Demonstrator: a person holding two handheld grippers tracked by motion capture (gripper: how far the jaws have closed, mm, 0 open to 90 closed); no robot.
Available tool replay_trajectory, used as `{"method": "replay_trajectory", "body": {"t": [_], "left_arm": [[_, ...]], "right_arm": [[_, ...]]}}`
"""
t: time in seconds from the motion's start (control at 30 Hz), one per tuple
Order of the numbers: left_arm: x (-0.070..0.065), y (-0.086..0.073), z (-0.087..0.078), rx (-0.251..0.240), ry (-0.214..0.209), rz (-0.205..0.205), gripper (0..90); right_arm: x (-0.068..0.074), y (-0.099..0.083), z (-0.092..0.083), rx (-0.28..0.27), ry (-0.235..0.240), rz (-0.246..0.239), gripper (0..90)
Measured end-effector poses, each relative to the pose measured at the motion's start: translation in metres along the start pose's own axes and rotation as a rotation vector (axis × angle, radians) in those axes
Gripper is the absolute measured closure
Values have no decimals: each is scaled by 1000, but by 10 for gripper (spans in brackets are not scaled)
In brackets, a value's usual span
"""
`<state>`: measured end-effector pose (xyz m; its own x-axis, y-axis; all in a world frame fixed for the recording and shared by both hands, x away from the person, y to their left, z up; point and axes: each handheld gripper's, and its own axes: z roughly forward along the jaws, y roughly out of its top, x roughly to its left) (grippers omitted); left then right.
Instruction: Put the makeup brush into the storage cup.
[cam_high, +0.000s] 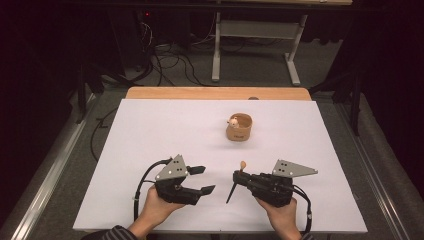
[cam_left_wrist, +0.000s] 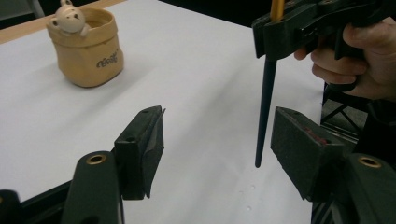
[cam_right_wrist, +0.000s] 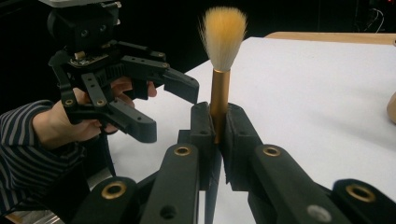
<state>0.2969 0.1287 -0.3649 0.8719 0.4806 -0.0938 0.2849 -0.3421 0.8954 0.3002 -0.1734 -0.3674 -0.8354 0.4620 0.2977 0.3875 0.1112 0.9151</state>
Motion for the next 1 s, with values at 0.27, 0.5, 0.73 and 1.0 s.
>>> {"method": "replay_trajectory", "body": {"t": [0.27, 0.5, 0.73, 1.0], "left_arm": [[8, -4, -16, -11, 33, -26, 332], [14, -10, -34, -22, 72, -45, 331], [19, -15, -51, -43, 98, -65, 346], [25, -23, -65, -65, 123, -97, 335]], "right_arm": [[0, 0, 0, 9, -5, 2, 861], [0, 1, -2, 11, -8, -4, 861], [0, 1, -2, 16, -9, -10, 861], [-1, 2, -3, 21, -14, -11, 861]]}}
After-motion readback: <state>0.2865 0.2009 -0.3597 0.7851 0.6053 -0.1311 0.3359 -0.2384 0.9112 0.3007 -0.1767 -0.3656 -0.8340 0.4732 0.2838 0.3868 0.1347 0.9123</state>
